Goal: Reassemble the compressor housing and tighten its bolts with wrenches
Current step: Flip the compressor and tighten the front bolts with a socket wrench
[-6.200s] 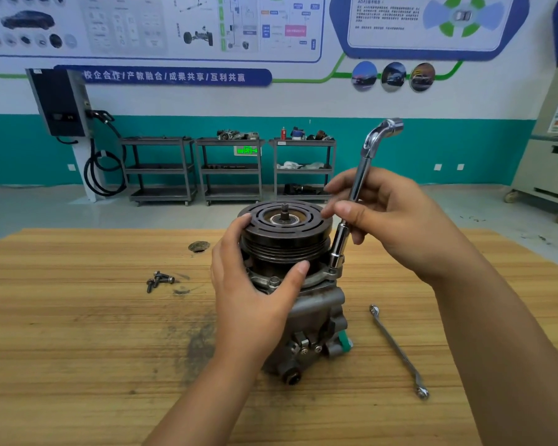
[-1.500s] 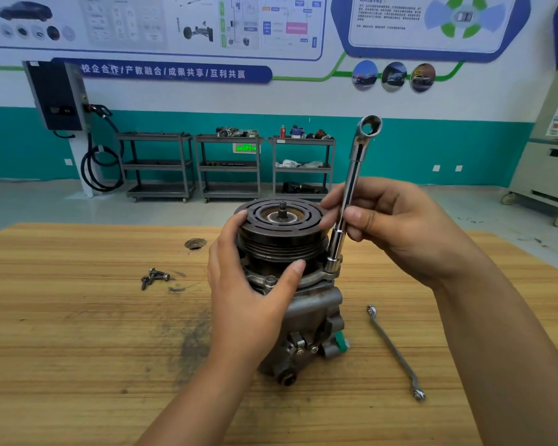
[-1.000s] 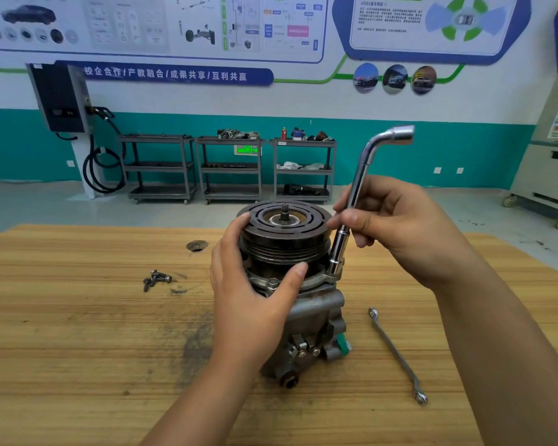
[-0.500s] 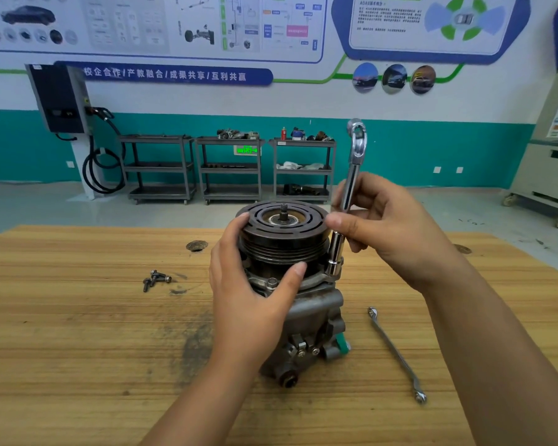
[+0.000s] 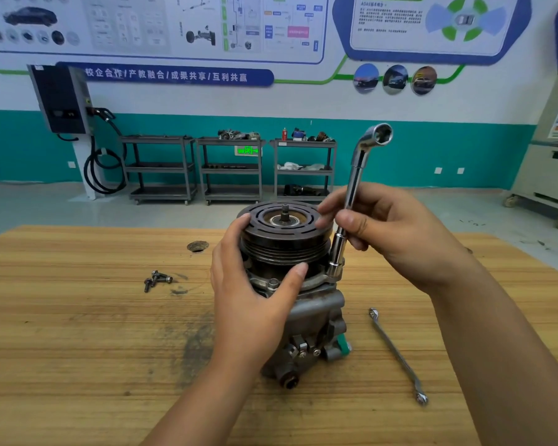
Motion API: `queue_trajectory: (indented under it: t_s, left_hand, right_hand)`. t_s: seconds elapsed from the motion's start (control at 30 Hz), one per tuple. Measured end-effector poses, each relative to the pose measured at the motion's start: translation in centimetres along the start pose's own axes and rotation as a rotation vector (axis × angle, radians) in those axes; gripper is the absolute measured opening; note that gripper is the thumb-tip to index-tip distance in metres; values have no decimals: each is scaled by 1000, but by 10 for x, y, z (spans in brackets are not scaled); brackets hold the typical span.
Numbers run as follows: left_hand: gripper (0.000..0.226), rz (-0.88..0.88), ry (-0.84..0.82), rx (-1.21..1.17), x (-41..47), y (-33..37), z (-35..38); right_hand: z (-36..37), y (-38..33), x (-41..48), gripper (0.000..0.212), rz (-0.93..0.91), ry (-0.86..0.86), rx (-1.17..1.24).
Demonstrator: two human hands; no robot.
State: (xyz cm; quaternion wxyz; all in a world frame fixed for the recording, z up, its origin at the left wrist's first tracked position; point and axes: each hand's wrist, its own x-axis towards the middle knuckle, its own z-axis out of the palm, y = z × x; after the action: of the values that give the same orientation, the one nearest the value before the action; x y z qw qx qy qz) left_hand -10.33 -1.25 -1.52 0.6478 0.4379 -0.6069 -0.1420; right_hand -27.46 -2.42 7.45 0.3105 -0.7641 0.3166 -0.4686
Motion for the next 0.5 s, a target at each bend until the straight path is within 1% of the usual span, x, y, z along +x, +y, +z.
queue_trajectory:
  t_s: [0.03, 0.1, 0.2, 0.3, 0.37, 0.47, 0.5]
  left_hand:
    - [72, -1, 0, -3, 0, 0, 0]
    - [72, 0, 3, -8, 1, 1, 0]
    - [72, -3, 5, -12, 1, 1, 0]
    - [72, -6, 2, -9, 0, 2, 0]
    - [72, -4, 2, -5, 0, 2, 0]
    - [72, -12, -3, -5, 0, 3, 0]
    - [72, -16, -6, -10, 0, 3, 0]
  right_hand:
    - [-1, 0, 0, 11, -2, -32, 6]
    - [-3, -1, -1, 10, 8, -35, 30]
    - [0, -2, 0, 7, 33, 50, 33]
    - [5, -1, 1, 10, 30, 95, 8]
    - [4, -1, 0, 7, 19, 74, 8]
    - [1, -2, 0, 17, 2, 15, 22]
    - [0, -3, -1, 17, -6, 4, 41]
